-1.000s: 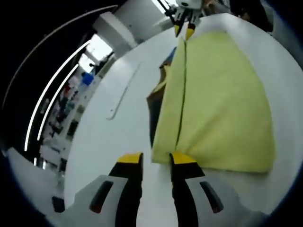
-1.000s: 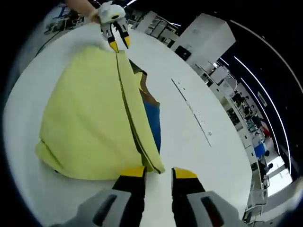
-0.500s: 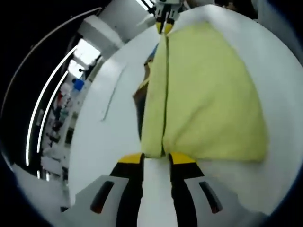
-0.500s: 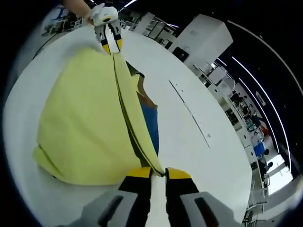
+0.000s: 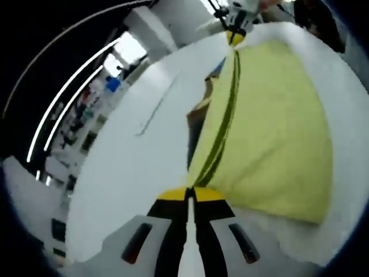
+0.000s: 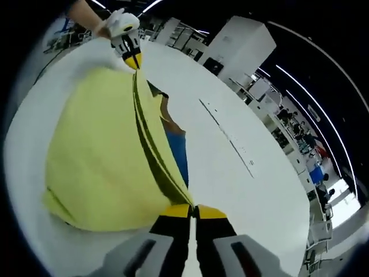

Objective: Fold the garment on the visible template until the final outline fits inside the template.

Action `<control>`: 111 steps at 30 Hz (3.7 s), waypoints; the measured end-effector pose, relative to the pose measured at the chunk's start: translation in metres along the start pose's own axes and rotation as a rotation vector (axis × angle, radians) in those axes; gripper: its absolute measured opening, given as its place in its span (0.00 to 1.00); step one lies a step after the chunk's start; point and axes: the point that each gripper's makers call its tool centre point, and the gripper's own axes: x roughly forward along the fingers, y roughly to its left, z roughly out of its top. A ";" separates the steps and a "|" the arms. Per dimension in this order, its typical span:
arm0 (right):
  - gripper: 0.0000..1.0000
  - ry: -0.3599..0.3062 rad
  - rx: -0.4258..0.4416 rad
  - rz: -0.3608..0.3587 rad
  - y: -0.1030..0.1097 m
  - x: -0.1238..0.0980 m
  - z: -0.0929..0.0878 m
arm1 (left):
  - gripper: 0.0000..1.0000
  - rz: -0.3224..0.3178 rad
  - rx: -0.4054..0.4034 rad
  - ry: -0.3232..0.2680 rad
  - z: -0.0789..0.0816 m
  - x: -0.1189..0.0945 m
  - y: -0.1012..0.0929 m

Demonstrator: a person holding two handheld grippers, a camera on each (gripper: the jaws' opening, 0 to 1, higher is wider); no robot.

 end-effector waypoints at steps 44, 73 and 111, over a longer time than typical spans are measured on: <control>0.71 -0.252 0.707 0.130 0.016 -0.027 0.027 | 0.82 -0.104 -0.719 -0.251 0.033 -0.043 -0.022; 0.83 -0.327 0.805 0.118 0.093 -0.106 0.012 | 0.59 -0.222 -0.829 -0.198 -0.015 -0.114 -0.109; 0.02 -0.242 0.895 0.163 0.141 -0.083 0.001 | 0.06 -0.211 -0.827 -0.128 -0.038 -0.088 -0.121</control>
